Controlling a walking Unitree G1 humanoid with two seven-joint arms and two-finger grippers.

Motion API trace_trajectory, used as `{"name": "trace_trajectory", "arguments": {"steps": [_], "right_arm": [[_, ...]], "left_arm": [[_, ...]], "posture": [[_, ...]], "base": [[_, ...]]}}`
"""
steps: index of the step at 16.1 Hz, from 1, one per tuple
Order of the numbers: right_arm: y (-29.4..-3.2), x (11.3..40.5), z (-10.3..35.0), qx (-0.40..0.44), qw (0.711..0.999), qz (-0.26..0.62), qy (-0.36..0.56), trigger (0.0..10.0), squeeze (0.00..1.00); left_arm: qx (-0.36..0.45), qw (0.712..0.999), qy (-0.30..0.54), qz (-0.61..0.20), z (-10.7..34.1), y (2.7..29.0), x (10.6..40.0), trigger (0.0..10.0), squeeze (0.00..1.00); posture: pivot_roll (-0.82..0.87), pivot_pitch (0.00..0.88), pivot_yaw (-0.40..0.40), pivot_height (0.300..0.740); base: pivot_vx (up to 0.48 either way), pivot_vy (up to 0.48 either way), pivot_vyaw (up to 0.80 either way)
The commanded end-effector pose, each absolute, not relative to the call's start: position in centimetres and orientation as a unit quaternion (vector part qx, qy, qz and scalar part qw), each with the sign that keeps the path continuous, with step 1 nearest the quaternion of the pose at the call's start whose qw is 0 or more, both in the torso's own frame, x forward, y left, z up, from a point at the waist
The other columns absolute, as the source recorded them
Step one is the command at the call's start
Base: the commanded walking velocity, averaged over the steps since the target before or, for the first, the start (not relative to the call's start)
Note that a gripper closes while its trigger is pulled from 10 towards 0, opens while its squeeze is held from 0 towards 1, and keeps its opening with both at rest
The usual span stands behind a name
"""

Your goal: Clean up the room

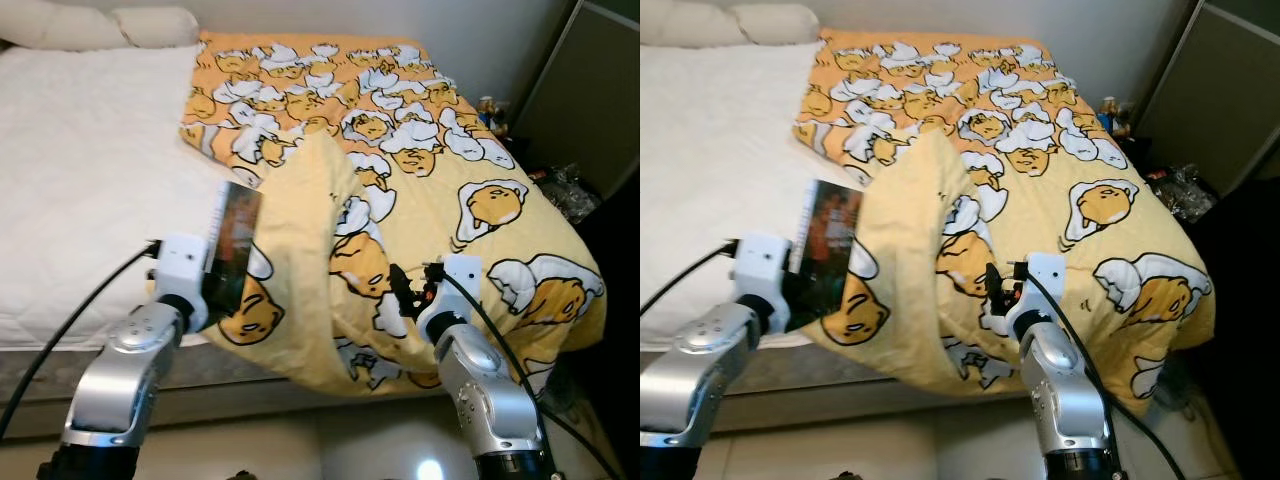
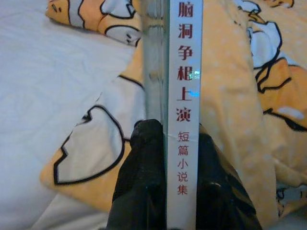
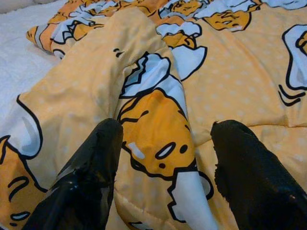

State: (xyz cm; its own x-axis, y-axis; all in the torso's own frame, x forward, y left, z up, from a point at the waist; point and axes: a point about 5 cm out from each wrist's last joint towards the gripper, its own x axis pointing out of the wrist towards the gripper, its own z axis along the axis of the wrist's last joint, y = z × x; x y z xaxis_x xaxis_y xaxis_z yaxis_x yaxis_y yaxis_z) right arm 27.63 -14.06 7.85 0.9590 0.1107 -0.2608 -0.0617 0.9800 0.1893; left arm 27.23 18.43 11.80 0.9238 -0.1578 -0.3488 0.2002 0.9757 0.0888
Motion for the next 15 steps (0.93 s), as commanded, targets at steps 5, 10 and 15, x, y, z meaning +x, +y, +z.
{"name": "trace_trajectory", "arguments": {"steps": [5, 10, 15], "right_arm": [[-14.6, 27.49, 7.87, 0.083, 0.986, 0.041, 0.137, 10.0, 0.0], [-14.49, 27.35, 7.75, 0.084, 0.986, 0.04, 0.139, 10.0, 0.0], [-14.62, 27.39, 7.66, 0.085, 0.986, 0.039, 0.142, 10.0, 0.0]], "left_arm": [[0.069, 0.98, 0.158, -0.104, 12.28, 17.81, 27.29, 10.0, 0.0], [0.075, 0.979, 0.159, -0.105, 12.24, 17.94, 27.17, 10.0, 0.0], [0.079, 0.978, 0.161, -0.105, 12.2, 17.97, 27.24, 10.0, 0.0]], "posture": [[-0.03, 0.0, -0.029, 0.74], [-0.03, 0.0, -0.029, 0.74], [-0.03, 0.0, -0.029, 0.74]], "base": [[0.0, 0.374, 0.0], [0.0, 0.374, 0.0], [0.0, 0.373, 0.0]]}}
